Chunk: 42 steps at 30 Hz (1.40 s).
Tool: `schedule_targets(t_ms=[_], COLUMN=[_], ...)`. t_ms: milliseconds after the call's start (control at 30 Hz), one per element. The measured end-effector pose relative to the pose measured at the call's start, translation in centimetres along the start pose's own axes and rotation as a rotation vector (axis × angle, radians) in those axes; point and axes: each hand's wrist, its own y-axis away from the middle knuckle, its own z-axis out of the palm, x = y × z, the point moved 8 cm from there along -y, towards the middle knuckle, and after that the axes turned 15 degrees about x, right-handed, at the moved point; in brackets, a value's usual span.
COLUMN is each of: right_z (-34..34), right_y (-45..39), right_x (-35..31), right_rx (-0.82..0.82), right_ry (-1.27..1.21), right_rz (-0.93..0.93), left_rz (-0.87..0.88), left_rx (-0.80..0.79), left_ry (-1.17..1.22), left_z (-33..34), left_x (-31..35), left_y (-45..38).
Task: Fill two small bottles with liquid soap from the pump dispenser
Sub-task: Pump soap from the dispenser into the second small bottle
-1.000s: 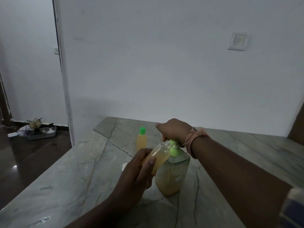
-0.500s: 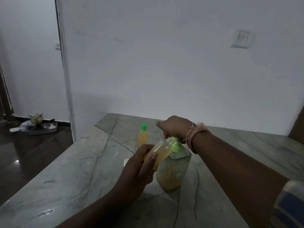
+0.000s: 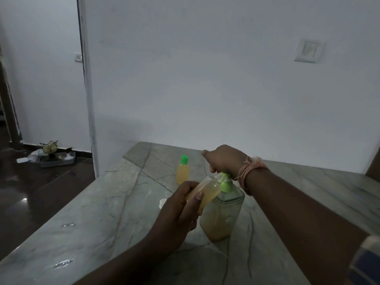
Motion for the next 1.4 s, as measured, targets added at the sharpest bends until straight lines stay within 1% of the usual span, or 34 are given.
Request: schedule_targets(t_ms=[67,100,200,333,400,567,700,900,1000,1067,1267,1400], right_z=[0.1,0.4,0.5,-0.4,-0.7,-0.4,-0.2,-0.6,-0.6,-0.3,-0.1,-0.2], right_y=[-0.3,-0.4,0.0,1.2,1.5,1.1,0.8,1.0,0.5,0.4,0.7,1.0], right_x=[0.6,0.8,0.6,-0.4,-0.6,-0.4,0.0,-0.7,-0.1,0.4,-0.1,-0.7], right_rx=[0.087,0.097,0.069,-0.044,-0.069,-0.022,0.024,-0.027,0.02,0.057,0.03,-0.014], right_ry=[-0.071,-0.083,-0.081,0.034,0.062,0.001,-0.015,0.086,-0.046,-0.087,-0.033,0.09], right_rz=[0.067,0.085,0.086,0.003,-0.012,-0.04,-0.014,-0.041,-0.008,0.02,-0.022,-0.07], left_rz=[-0.003,-0.007,-0.014,-0.011,-0.016,-0.008,-0.007,-0.017,-0.012,-0.004,-0.01,-0.013], left_rx=[-0.002,0.002,-0.001,0.004,0.006,-0.007,-0.006,0.0,-0.005,-0.011,0.0,-0.004], left_ry=[-0.014,-0.024,-0.021,0.002,0.003,0.005,-0.03,-0.053,-0.036,-0.037,-0.074,-0.056], left_z=[0.0,0.0,0.0,-0.1,0.0,0.1,0.0,0.1,0.0,0.1,-0.1,0.0], left_x=[-0.2,-0.4,-0.5,-0.3,-0.3,-0.5,-0.7,-0.4,-0.5,-0.6,-1.0,-0.8], left_y=[-0.1,-0.1,0.0,0.1,0.2,0.0,0.1,0.3,0.1,0.0,0.0,0.3])
